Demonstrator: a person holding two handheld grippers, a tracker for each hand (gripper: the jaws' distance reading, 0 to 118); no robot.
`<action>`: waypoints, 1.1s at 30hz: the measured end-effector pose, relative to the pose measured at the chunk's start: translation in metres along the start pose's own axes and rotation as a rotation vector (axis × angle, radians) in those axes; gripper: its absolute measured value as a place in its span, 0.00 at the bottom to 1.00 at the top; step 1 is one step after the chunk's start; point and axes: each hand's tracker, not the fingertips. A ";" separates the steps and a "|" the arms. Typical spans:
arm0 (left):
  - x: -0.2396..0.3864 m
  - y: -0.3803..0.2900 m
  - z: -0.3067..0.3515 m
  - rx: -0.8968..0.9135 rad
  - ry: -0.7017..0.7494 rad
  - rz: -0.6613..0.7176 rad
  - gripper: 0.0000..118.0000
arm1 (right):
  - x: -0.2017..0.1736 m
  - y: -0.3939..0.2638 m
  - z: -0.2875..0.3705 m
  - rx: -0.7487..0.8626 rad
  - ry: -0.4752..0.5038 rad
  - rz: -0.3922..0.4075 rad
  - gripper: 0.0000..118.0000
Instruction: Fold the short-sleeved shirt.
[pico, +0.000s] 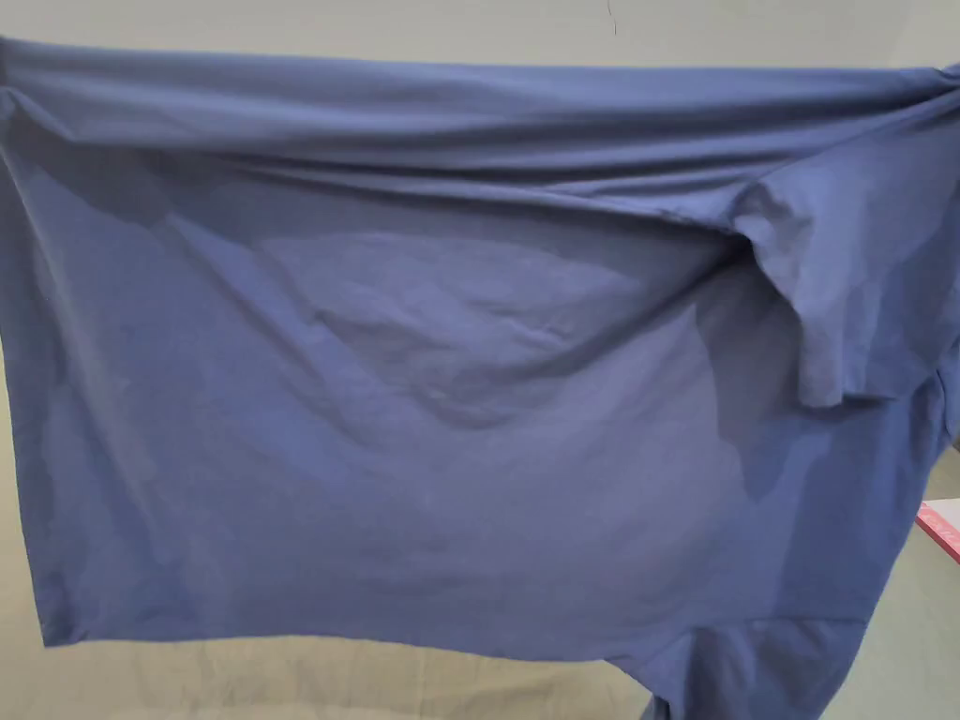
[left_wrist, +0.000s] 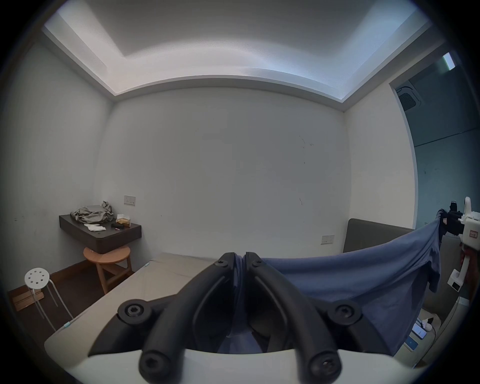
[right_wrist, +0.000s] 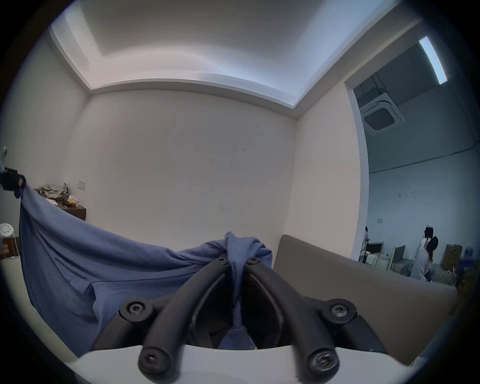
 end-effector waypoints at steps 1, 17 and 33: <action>-0.002 0.004 -0.009 -0.004 -0.001 0.000 0.05 | -0.003 0.003 -0.008 0.001 -0.001 0.013 0.06; -0.013 0.026 -0.150 -0.030 0.080 -0.054 0.05 | -0.046 0.007 -0.170 -0.037 -0.012 0.051 0.06; -0.021 -0.146 -0.165 -0.321 0.104 -0.095 0.05 | -0.089 -0.163 -0.177 -0.367 0.083 0.081 0.06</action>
